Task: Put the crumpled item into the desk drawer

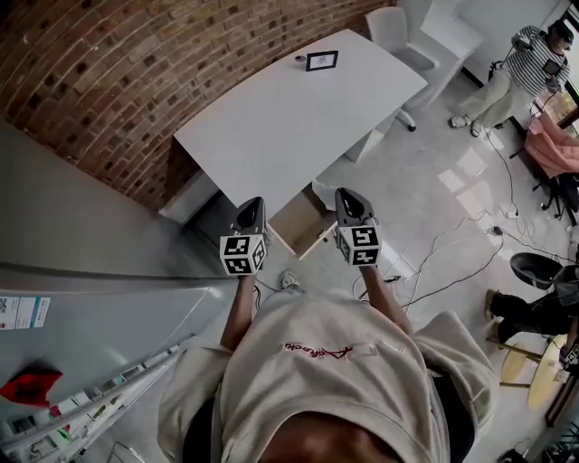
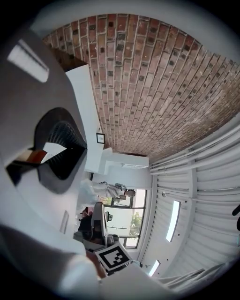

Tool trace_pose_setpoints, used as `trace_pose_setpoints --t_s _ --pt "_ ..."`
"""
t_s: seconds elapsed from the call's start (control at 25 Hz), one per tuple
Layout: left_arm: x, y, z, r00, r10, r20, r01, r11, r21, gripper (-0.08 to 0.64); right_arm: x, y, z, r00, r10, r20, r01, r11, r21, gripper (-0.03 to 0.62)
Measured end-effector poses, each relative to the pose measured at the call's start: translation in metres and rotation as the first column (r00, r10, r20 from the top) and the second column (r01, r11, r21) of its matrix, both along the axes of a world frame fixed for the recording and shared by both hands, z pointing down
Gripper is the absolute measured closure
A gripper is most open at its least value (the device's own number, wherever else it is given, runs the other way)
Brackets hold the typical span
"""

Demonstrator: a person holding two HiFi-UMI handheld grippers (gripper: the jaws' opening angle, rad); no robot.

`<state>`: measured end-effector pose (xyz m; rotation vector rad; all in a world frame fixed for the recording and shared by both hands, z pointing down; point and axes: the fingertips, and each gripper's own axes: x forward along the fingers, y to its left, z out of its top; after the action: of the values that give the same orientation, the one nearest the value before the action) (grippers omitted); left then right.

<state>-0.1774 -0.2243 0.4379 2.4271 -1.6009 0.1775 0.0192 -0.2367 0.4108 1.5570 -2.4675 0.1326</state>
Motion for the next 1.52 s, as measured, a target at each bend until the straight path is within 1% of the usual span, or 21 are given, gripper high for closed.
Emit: trace_pose_setpoints --t_s 0.2,0.4,0.68,0.84,1.04,1.32,1.52 --pt "-0.010 -0.039 -0.007 0.999 0.035 0.001 -0.035 0.999 0.020 0.551 -0.010 -0.031 -0.004 0.999 0.039 0.005 -0.039 0.999 0.016 0.577" --pt "-0.017 -0.061 -0.005 0.999 0.053 0.008 -0.053 0.998 0.020 0.551 -0.013 -0.051 -0.003 0.998 0.063 0.007 -0.063 0.998 0.019 0.577" --pt "-0.013 -0.072 0.008 0.998 0.054 0.020 -0.053 0.998 -0.022 0.551 0.000 -0.063 0.009 0.997 0.072 0.014 -0.071 0.997 -0.019 0.577" --pt "-0.007 -0.076 0.019 0.998 0.033 0.044 -0.031 0.998 -0.049 0.551 0.010 -0.072 0.018 0.999 0.049 0.022 -0.048 0.998 -0.040 0.577" --pt "0.004 -0.077 0.027 0.997 -0.020 0.077 0.026 0.997 -0.075 0.551 0.027 -0.082 0.031 0.999 -0.009 0.033 0.011 0.997 -0.074 0.577" --pt "0.019 -0.065 0.044 0.992 -0.092 0.086 0.102 0.987 -0.121 0.551 0.040 -0.095 0.053 0.995 -0.091 0.040 0.095 0.988 -0.124 0.577" --pt "0.029 -0.059 0.063 0.990 -0.112 0.088 0.125 0.980 -0.154 0.551 0.040 -0.103 0.068 0.990 -0.132 0.048 0.137 0.981 -0.134 0.577"
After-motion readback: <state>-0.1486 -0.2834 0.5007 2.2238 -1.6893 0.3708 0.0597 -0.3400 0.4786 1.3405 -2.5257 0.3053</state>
